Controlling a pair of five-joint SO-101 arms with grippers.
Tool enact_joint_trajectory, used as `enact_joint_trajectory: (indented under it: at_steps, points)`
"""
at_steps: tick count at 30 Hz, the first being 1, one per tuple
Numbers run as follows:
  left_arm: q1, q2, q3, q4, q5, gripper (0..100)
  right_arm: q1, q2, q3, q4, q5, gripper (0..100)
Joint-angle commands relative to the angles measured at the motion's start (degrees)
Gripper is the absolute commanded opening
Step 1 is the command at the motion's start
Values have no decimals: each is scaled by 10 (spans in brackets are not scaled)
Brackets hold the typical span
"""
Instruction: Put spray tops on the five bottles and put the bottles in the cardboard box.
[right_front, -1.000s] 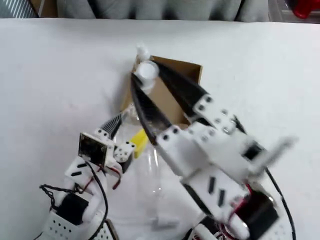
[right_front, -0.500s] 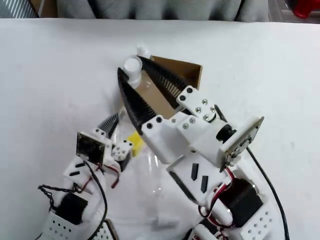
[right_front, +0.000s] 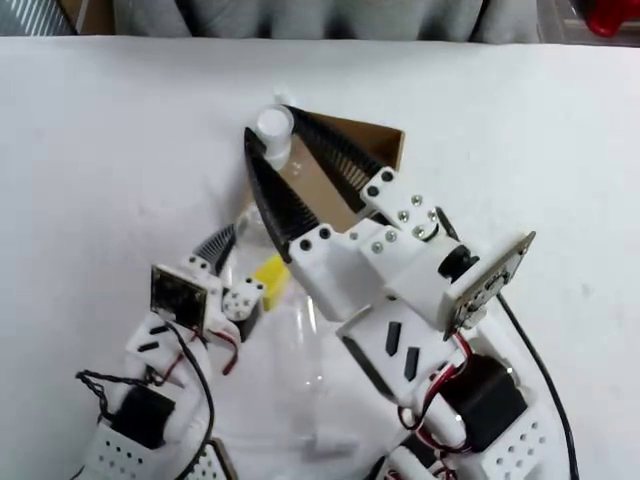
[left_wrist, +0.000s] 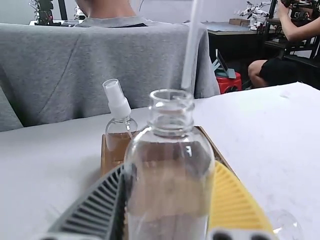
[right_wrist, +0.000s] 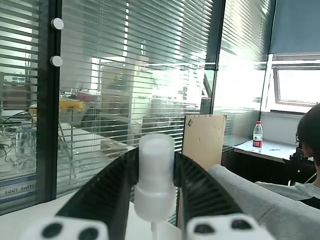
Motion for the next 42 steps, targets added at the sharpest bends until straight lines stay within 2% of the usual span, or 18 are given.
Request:
enact_joint_trajectory:
  at_steps: [1, 13, 42]
  points:
    - [-6, -8, -5, -19, 1, 21, 6, 24, -6, -11, 3, 16]
    - [-6, -8, -5, -20, 1, 21, 24, 62, -4, -24, 3, 16]
    - [-6, -8, -4, -19, 1, 21, 25, 23, -18, -45, 1, 16]
